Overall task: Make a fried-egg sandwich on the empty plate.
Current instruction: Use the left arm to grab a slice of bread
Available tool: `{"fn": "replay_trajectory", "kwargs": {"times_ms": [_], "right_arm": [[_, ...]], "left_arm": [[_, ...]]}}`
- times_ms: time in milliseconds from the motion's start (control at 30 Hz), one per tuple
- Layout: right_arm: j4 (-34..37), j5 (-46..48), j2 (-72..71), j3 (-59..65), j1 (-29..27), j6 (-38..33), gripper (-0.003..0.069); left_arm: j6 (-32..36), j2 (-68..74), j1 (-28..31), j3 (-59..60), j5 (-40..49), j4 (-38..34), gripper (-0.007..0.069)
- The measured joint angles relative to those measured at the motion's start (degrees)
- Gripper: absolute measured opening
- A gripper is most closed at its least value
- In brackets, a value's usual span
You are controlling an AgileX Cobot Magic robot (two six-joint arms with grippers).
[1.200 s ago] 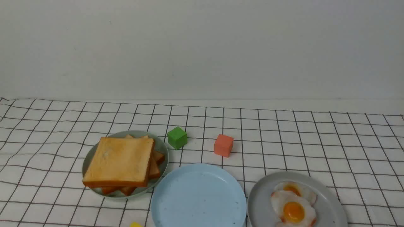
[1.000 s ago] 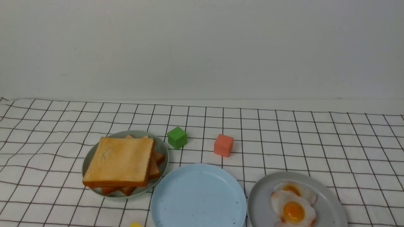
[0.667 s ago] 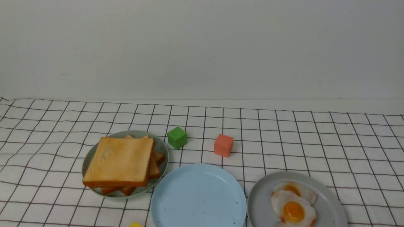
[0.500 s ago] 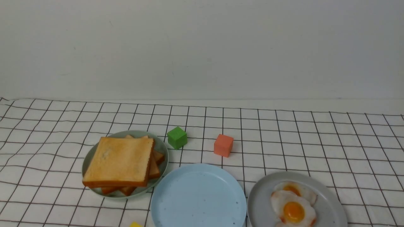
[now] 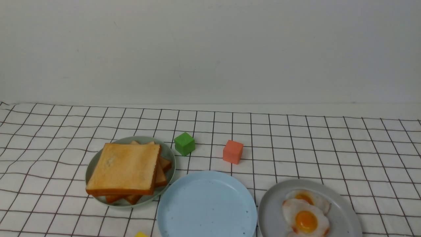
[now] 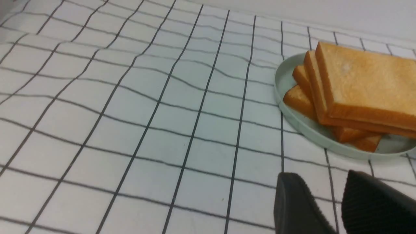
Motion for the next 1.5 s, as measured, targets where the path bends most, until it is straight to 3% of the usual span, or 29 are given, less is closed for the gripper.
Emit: {"fn": "replay_trajectory", "kwargs": {"times_ms": [300, 500, 667, 767, 833, 967, 1067, 1100, 1167, 1200, 1267, 1333, 1500], "right_arm": [[0.4, -14.8, 0.0, 0.5, 0.0, 0.0, 0.0241], [0.6, -21.1, 0.0, 0.5, 0.0, 0.4, 0.0241], [3.8, -28.8, 0.0, 0.5, 0.0, 6.3, 0.0241], [5.3, -38.4, 0.0, 0.5, 0.0, 13.5, 0.0241], [5.2, -39.4, 0.0, -0.5, 0.0, 15.8, 0.0241], [3.1, -33.1, 1.1, -11.0, 0.0, 18.9, 0.0241], [1.0, -22.2, 7.9, -28.2, 0.0, 19.5, 0.0241], [0.9, -21.7, 9.0, -30.2, 0.0, 19.5, 0.0241], [0.3, -11.1, 16.5, -42.4, 0.0, 19.5, 0.0241], [0.2, -10.2, 17.6, -44.1, 0.0, 19.5, 0.0241], [0.1, 0.0, 24.2, -52.4, 0.0, 19.5, 0.0241], [0.1, 5.2, 28.4, -55.1, 0.0, 19.3, 0.0241], [0.4, 8.4, 33.2, -51.7, 3.8, 18.1, 0.0241]], "left_arm": [[0.0, 0.0, 0.0, 0.0, -17.2, 0.3, 0.0238], [0.0, 0.0, 0.0, 0.0, -19.0, 0.5, 0.0238], [-3.5, 0.0, 0.0, 0.2, -25.4, -0.9, 0.0238], [-9.3, 0.0, 0.0, -0.1, -37.1, -3.1, 0.0238], [-9.8, 0.0, 0.0, -1.1, -37.7, -3.1, 0.0238], [-10.1, 0.9, 0.0, -13.6, -30.1, -3.2, 0.0238], [-10.3, 8.3, 0.0, -31.0, -19.1, -3.5, 0.0238], [-10.5, 9.5, 0.0, -32.1, -18.2, -3.6, 0.0238], [-11.9, 17.9, 0.0, -45.7, -4.8, -5.8, 0.0238], [-12.0, 18.6, 0.0, -45.7, -3.7, -5.8, 0.0238], [-12.7, 26.6, 0.0, -55.1, 9.6, -8.2, 0.0238], [-12.8, 31.5, 0.0, -57.8, 16.7, -8.9, 0.0238], [-13.0, 38.4, 0.0, -56.8, 19.0, -9.4, 0.0238]]}}
